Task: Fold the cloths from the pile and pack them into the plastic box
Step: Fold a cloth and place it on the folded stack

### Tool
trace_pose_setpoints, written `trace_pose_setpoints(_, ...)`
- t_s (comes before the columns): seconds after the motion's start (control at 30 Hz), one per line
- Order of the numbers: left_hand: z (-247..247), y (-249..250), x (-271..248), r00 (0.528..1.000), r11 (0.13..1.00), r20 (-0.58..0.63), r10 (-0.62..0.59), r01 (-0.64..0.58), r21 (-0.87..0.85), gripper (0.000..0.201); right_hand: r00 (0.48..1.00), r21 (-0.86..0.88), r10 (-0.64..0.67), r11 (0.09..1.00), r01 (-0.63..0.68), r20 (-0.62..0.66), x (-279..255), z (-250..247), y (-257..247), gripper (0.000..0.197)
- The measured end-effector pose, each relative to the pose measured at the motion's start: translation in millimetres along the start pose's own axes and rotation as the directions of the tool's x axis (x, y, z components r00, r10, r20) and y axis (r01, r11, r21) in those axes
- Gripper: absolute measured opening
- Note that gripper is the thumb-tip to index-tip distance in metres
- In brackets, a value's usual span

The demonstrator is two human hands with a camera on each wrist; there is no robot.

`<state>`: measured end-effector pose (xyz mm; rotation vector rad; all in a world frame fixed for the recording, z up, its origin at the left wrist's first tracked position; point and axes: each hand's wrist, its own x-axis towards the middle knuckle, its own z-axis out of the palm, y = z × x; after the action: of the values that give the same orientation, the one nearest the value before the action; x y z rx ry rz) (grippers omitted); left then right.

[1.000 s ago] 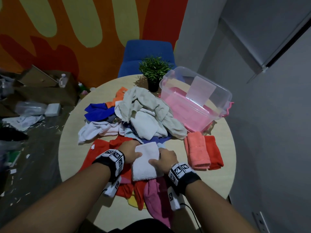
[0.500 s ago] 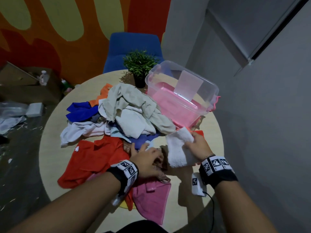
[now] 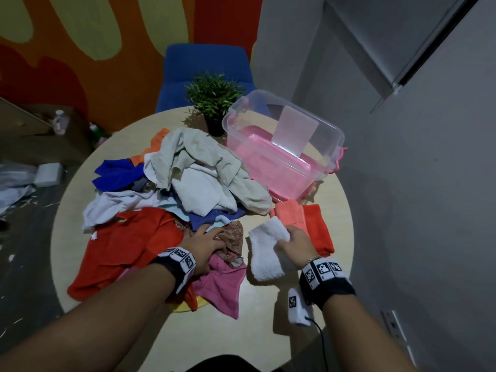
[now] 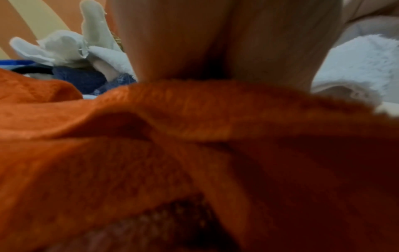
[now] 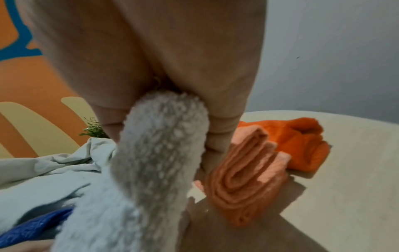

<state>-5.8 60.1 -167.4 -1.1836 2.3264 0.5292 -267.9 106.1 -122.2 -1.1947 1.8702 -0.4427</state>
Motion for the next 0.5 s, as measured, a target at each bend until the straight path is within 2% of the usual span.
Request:
trace_pose_setpoints(0.07, 0.4, -3.6, 0.6, 1.000, 1.000, -0.014, -0.007, 0.007, -0.009, 0.061, 0.999, -0.088, -0.011, 0.996, 0.006, -0.050, 10.0, 6.5, -7.6, 0.041)
trace_pose_setpoints(0.13, 0.1, -6.6, 0.2, 1.000, 1.000, -0.021, -0.014, 0.014, 0.000, 0.060, 0.987, -0.192, -0.051, 0.981, 0.021, -0.151, 14.9, 10.2, -12.1, 0.053)
trace_pose_setpoints(0.2, 1.0, -9.3, 0.1, 0.999, 1.000, -0.028, -0.024, 0.024, 0.001, 0.059, 0.946, -0.290, -0.202, 0.949, 0.125, -0.255, 16.6, 14.6, -11.6, 0.044)
trace_pose_setpoints(0.23, 1.7, -10.3, -0.3, 0.999, 1.000, -0.031, -0.027, 0.027, -0.005, 0.058, 0.921, -0.356, -0.291, 0.915, 0.189, -0.260, 16.6, 18.8, -10.2, 0.036)
trace_pose_setpoints(0.3, 2.6, -10.4, -1.5, 0.999, 0.999, -0.032, -0.028, 0.028, -0.018, 0.056, 0.920, -0.549, -0.376, 0.795, 0.260, -0.109, 15.1, 33.0, -4.8, 0.027)
trace_pose_setpoints(0.37, 3.2, -9.5, -1.6, 0.999, 0.999, -0.037, -0.027, 0.027, -0.021, 0.055, 0.953, -0.757, -0.274, 0.593, 0.273, 0.129, 12.2, 50.9, 3.7, 0.033)
trace_pose_setpoints(0.4, 3.1, -9.2, -1.7, 0.999, 0.999, -0.042, -0.026, 0.026, -0.021, 0.055, 0.964, -0.815, -0.188, 0.518, 0.262, 0.190, 11.7, 57.6, 8.9, 0.042)
trace_pose_setpoints(0.43, 2.8, -9.1, -1.9, 0.999, 1.000, -0.046, -0.025, 0.024, -0.019, 0.054, 0.972, -0.843, -0.107, 0.484, 0.235, 0.210, 13.7, 62.1, 14.3, 0.053)
trace_pose_setpoints(0.5, 2.5, -9.2, -3.1, 0.998, 1.000, -0.050, -0.023, 0.022, -0.017, 0.053, 0.980, -0.848, -0.029, 0.497, 0.184, 0.196, 18.2, 63.6, 21.4, 0.062)
